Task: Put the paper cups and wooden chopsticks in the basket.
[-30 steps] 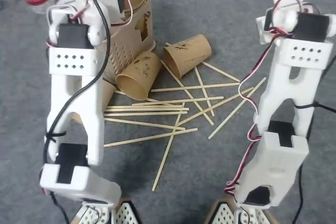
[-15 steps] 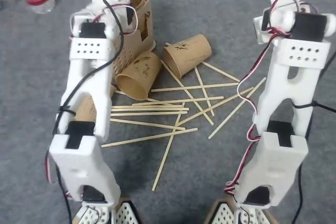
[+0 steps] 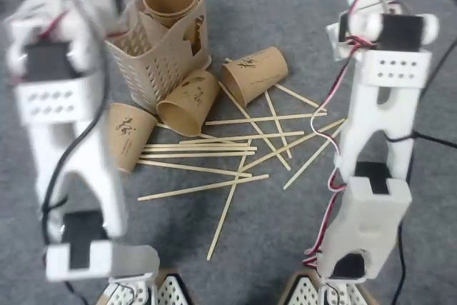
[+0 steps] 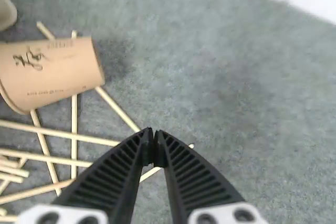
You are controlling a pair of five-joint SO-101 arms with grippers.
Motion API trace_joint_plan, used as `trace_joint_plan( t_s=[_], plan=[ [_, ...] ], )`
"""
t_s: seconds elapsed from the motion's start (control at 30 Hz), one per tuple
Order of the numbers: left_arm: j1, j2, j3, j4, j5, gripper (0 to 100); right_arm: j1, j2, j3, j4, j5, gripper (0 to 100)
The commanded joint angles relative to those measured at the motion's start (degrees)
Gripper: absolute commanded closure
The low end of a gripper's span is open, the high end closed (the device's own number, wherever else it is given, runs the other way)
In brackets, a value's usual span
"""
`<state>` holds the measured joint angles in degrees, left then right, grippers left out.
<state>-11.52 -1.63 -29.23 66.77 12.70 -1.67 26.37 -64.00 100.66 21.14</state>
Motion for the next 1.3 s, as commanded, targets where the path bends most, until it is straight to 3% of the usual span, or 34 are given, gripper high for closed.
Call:
trace_joint_plan(
  t_s=[0.0, 0.1, 0.17, 0.47, 0.63, 0.8, 0.97, 1.27],
  plan=[
    [-10.9, -9.23, 5.41, 18.81, -0.35, 98, -1.45, 2.68, 2.81, 2.24, 6.86, 89.6],
    [-17.93, -12.66, 15.34, 22.68, -0.53, 98, -4.53, 5.23, 7.47, 2.15, 9.76, 79.8],
    [-20.92, -14.95, 23.87, 20.31, -0.7, 98, -7.16, 5.67, 10.11, 1.98, 11.16, 80.0],
    [-24.88, -33.41, 66.07, -5.98, -0.62, 86, -18.51, 3.65, 11.52, 2.15, 10.64, 81.2],
    [-24.88, -42.64, 82.59, -16.79, -0.26, 85, -23.25, 2.68, 13.27, 2.24, 10.64, 80.1],
    [-24.7, -45.8, 89.36, -22.15, -0.26, 85, -28.79, 3.12, 16.53, 1.01, 10.73, 76.5],
    [-24.53, -45.89, 91.21, -22.68, 1.41, 85, -29.23, 5.41, 16.35, -4.44, 10.9, 76.4],
    [-24.62, -46.33, 97.01, -32.0, 2.2, 85, -29.14, 11.38, 16.26, -14.99, 11.08, 76.3]
  ],
)
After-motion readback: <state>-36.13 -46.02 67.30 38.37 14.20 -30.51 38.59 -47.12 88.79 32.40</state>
